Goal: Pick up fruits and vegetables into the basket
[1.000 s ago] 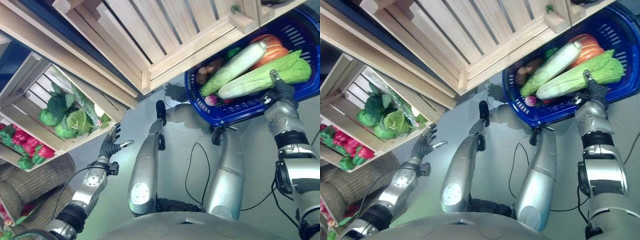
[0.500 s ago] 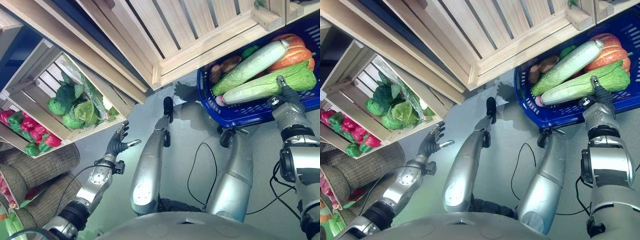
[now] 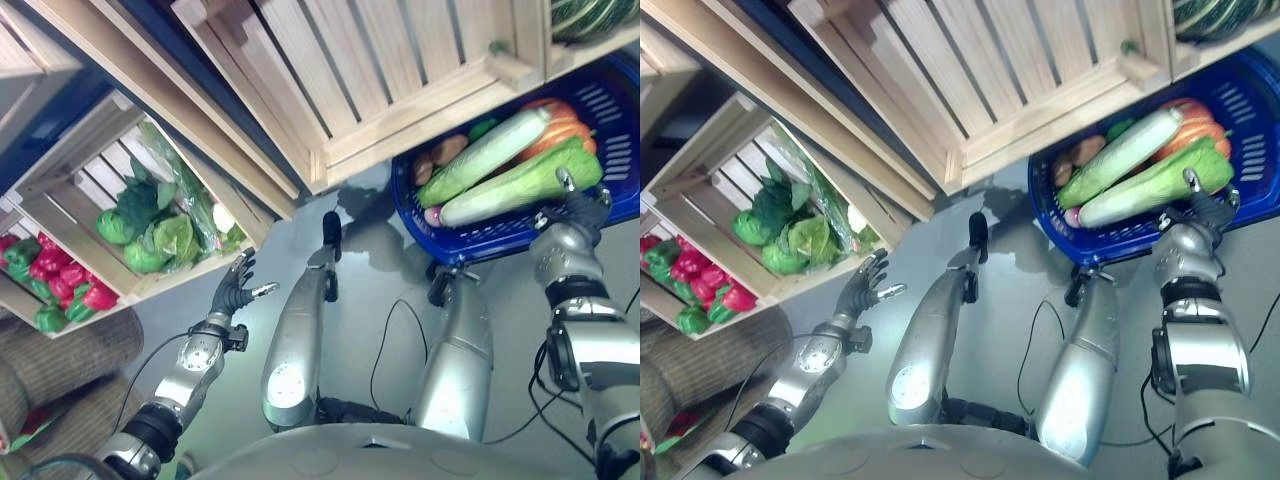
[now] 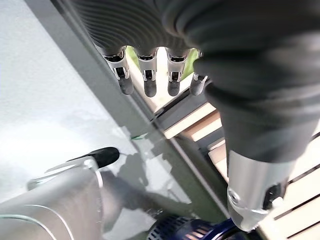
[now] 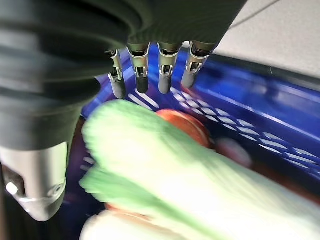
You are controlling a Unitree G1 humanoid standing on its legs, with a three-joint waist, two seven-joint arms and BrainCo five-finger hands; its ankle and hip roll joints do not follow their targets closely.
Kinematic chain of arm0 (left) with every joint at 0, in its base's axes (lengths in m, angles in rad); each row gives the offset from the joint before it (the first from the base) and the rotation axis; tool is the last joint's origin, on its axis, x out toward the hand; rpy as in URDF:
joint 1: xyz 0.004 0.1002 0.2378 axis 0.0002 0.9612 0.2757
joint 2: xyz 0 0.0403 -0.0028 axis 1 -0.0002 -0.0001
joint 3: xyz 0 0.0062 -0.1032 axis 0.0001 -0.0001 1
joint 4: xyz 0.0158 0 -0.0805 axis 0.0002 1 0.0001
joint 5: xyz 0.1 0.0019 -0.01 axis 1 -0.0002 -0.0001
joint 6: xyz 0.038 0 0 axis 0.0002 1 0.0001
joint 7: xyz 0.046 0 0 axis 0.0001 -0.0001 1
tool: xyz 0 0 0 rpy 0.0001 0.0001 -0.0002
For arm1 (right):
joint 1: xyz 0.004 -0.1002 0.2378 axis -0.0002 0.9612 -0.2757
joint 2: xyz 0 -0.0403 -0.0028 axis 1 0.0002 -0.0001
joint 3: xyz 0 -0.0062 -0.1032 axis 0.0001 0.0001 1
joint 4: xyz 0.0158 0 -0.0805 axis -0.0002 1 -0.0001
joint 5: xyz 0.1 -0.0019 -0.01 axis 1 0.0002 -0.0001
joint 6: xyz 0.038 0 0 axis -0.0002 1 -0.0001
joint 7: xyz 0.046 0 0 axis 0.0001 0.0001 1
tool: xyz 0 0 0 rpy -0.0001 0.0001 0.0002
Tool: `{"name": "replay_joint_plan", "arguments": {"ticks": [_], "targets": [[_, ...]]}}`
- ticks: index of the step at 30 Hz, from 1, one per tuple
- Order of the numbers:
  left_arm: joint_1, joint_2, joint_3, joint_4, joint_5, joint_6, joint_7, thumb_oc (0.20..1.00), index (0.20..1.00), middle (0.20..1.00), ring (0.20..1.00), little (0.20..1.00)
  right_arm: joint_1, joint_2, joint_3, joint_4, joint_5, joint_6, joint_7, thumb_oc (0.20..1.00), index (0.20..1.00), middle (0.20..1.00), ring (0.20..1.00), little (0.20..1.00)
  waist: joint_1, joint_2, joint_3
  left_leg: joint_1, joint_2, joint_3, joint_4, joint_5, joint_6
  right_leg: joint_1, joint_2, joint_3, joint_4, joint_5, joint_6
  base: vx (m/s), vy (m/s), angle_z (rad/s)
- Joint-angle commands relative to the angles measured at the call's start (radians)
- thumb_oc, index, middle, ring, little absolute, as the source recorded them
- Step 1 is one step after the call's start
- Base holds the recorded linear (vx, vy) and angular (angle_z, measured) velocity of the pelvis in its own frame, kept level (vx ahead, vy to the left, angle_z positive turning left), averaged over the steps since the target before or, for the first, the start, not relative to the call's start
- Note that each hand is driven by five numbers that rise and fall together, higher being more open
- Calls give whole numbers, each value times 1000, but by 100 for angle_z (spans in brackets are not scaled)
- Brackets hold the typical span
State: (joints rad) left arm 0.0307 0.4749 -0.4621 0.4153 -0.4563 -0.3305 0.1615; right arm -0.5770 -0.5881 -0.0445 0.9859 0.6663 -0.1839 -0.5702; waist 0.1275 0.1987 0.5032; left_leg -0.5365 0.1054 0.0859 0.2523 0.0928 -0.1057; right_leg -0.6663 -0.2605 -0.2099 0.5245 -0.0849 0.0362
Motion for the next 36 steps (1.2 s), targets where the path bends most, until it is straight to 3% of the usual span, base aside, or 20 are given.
{"name": "replay_joint_plan", "arguments": {"ticks": [1,7,13,19,22,29,31,36], "targets": [[40,14,60,21,-44,-36,-36,1000,1000,1000,1000,1000,85,26,-29,-98,12,-112,-80,1000,1000,1000,1000,1000,-49,-64,17,54,-11,36,21,-70,47,122,49,-27,-88,38,32,-13,30,-9],[61,12,124,46,-17,-13,-98,1000,1000,1000,1000,1000,285,105,-1,-324,-108,-200,-81,1000,1000,1000,1000,1000,-80,-141,17,241,8,47,-44,-67,38,341,61,-30,-220,82,56,20,44,-6],[121,-35,163,116,50,13,-179,1000,1000,1000,1000,1000,449,158,46,-444,-287,-200,13,1000,1000,1000,1000,1000,-102,-195,-102,370,11,62,-135,-54,31,486,68,-17,-340,110,84,114,92,-9],[107,-113,194,304,117,37,-259,1000,1000,1000,1000,1000,549,216,164,-422,-385,-103,164,1000,1000,1000,1000,1000,-115,-236,-254,500,18,99,-178,-84,42,606,59,-13,-399,115,105,140,97,-10],[88,-135,192,372,142,55,-280,1000,1000,1000,1000,1000,566,246,206,-396,-372,-47,256,1000,1000,1000,1000,1000,-118,-246,-295,539,16,106,-194,-94,46,641,55,-16,-418,120,113,55,53,-2],[19,-168,179,514,144,81,-329,1000,1000,1000,1000,1000,559,316,301,-234,-355,69,482,1000,1000,1000,1000,1000,-118,-251,-341,600,2,111,-238,-100,53,694,47,-28,-464,139,126,-11,51,-2],[0,-182,184,566,139,102,-359,1000,1000,1000,1000,1000,553,335,332,-145,-354,121,594,1000,1000,1000,1000,1000,-113,-248,-353,616,-8,108,-260,-97,56,708,47,-35,-479,143,128,-30,45,1],[-33,-211,173,674,155,147,-410,1000,1000,1000,1000,1000,536,375,375,26,-346,136,689,1000,1000,1000,1000,1000,-105,-240,-373,641,-25,98,-296,-89,57,738,53,-48,-520,155,126,-21,25,3]]}}
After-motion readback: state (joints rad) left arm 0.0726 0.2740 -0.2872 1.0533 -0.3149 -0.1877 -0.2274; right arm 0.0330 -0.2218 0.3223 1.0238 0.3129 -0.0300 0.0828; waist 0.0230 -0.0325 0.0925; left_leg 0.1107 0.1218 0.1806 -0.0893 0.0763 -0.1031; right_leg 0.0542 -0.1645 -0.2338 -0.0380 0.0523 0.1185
